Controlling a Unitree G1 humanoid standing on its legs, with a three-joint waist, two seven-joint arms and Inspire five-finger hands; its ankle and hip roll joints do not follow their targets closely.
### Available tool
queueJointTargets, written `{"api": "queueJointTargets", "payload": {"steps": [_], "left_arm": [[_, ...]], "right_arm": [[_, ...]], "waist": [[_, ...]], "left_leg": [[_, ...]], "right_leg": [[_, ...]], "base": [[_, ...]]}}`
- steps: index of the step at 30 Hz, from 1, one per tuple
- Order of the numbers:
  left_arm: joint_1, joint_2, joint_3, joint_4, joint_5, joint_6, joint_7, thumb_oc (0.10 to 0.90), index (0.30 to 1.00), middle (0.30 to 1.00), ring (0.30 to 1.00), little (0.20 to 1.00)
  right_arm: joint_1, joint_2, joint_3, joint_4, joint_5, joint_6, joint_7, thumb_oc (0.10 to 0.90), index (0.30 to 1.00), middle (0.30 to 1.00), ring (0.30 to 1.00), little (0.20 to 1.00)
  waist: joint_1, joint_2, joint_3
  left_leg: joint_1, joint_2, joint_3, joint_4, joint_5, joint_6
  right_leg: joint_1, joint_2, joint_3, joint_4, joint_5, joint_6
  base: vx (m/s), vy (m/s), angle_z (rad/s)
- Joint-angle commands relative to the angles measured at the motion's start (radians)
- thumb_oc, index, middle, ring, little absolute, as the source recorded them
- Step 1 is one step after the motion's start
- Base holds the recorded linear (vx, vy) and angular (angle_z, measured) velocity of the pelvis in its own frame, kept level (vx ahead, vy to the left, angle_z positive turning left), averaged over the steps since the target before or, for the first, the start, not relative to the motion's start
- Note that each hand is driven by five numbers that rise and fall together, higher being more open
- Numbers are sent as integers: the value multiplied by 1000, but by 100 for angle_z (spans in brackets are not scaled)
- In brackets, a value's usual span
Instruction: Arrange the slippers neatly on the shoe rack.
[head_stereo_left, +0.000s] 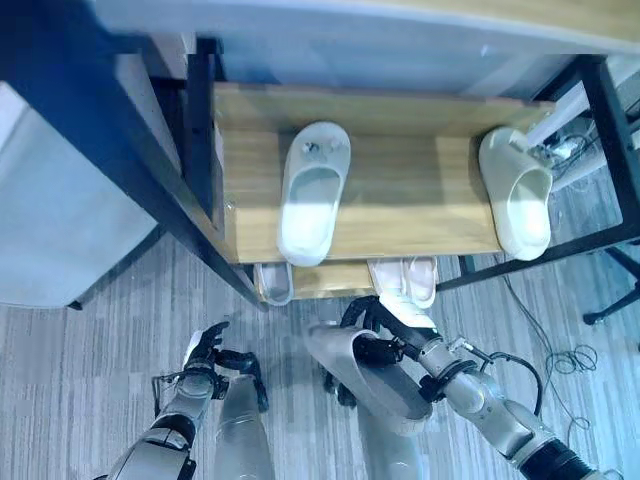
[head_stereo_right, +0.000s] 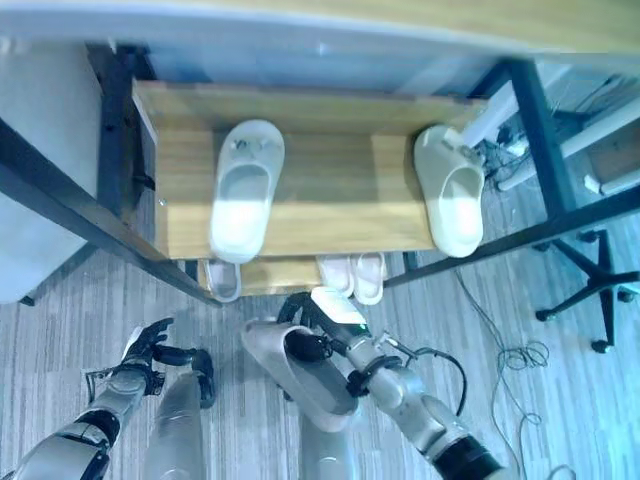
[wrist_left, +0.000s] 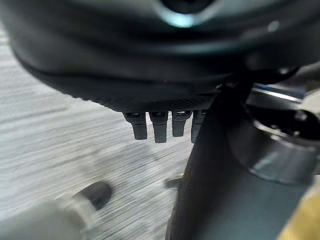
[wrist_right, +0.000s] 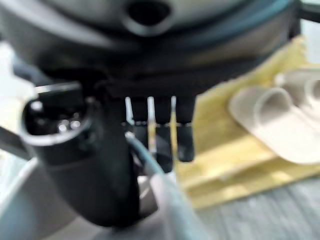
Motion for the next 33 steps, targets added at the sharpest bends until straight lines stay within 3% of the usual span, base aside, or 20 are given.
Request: {"api": "queueJointTargets", "payload": {"steps": [1,4,5,6,7,8,9,10,11,12,13,17,19,20,21,26,31,33], "left_arm": [[54,73,23,-17,-99,-46,26,800,900,900,900,900],[30,90,43,3,-126,-42,53,800,900,900,900,900],[19,99,76,4,-174,-44,75,800,900,900,900,900],[18,99,76,4,-175,-44,75,800,900,900,900,900],[10,105,118,7,-294,-73,90,800,900,900,900,900],[8,106,119,8,-296,-73,89,800,900,900,900,900],[4,93,192,11,-464,-80,84,800,900,900,900,900],[3,93,195,12,-466,-80,82,800,900,900,900,900],[8,93,236,-15,-574,-87,82,800,900,900,900,900],[7,92,238,-15,-574,-86,82,800,900,900,900,900],[16,89,247,-31,-632,-97,96,800,900,900,900,900],[41,80,250,-35,-663,-108,115,800,900,900,900,900],[60,70,259,-10,-700,-106,137,800,900,900,900,900],[60,69,260,-10,-700,-106,137,800,900,900,900,900],[86,58,259,-10,-726,-101,134,800,900,900,900,900],[102,61,257,-22,-741,-115,149,800,900,900,900,900],[92,71,221,-40,-727,-130,154,800,900,900,900,900],[93,96,213,-72,-753,-125,147,800,900,900,900,900]], "right_arm": [[-169,-15,39,-100,-6,-52,-19,400,300,300,300,300],[-235,-42,48,-106,-20,-48,-41,400,300,300,300,300],[-275,-69,19,-163,1,-50,-52,400,300,300,300,300],[-275,-70,18,-165,2,-48,-50,400,300,300,300,300],[-367,-91,-2,-224,36,-55,-85,400,300,300,300,300],[-371,-92,-1,-224,37,-55,-85,400,300,300,300,300],[-495,-110,14,-260,6,-37,-118,400,300,300,300,300],[-501,-109,19,-258,6,-36,-119,400,300,300,300,300],[-613,-120,31,-253,-27,-11,-156,400,300,300,300,300],[-618,-120,34,-250,-27,-11,-158,400,300,300,300,300],[-714,-118,33,-240,-34,12,-198,400,300,300,300,300],[-796,-124,21,-209,-46,34,-236,400,300,300,300,300],[-890,-145,34,-176,-90,71,-273,400,300,300,300,300],[-892,-145,35,-176,-90,71,-273,400,300,300,300,300],[-891,-110,13,-173,-81,83,-279,400,300,300,300,300],[-913,-134,11,-79,-105,111,-302,400,300,300,300,300],[-946,-142,-20,108,9,118,-360,400,300,300,300,300],[-918,-136,-82,197,120,105,-405,400,300,300,300,300]], "waist": [[26,22,-74],[29,30,-89],[29,30,-101],[27,31,-106],[36,31,-118],[34,31,-122],[41,34,-123],[38,35,-125],[49,44,-116],[47,46,-117],[57,52,-101],[63,57,-50],[61,69,17],[61,69,18],[58,77,56],[57,83,120],[61,78,156],[63,77,148]], "left_leg": [[-306,51,-120,309,-164,56],[-444,55,-163,434,-204,72],[-555,50,-191,554,-239,80],[-567,49,-193,560,-240,80],[-659,43,-209,679,-279,91],[-669,43,-210,686,-281,91],[-741,35,-226,802,-324,98],[-750,35,-227,810,-327,99],[-815,33,-245,936,-373,109],[-823,33,-246,941,-374,110],[-876,26,-270,1048,-418,119],[-889,8,-299,1180,-475,126],[-889,-14,-341,1307,-518,134],[-889,-15,-342,1308,-519,134],[-889,-30,-360,1379,-543,136],[-889,-61,-381,1505,-584,138],[-889,-76,-380,1558,-599,126],[-889,-75,-371,1546,-598,122]], "right_leg": [[-235,-46,68,292,-212,8],[-369,-53,89,426,-280,-19],[-484,-51,107,568,-336,-49],[-494,-52,107,574,-338,-49],[-606,-44,133,718,-395,-80],[-616,-45,134,725,-397,-81],[-705,-34,160,860,-450,-107],[-714,-34,161,867,-453,-108],[-787,-29,181,994,-499,-129],[-794,-30,181,999,-500,-130],[-853,-25,208,1118,-541,-143],[-874,-18,265,1272,-593,-157],[-874,-6,314,1413,-638,-170],[-874,-6,314,1415,-639,-170],[-874,2,345,1489,-656,-171],[-874,10,405,1623,-690,-170],[-874,12,457,1695,-698,-164],[-874,12,475,1706,-700,-168]], "base": [[-132,-94,6],[-48,-98,-2],[32,-72,4],[67,-125,13],[57,-51,11],[136,-84,6],[97,-30,-5],[172,-29,-14],[92,4,-11],[181,-7,-10],[105,-7,-6],[136,-11,3],[114,11,13],[138,36,27],[67,21,26],[43,20,8],[19,10,12],[22,13,11]]}}
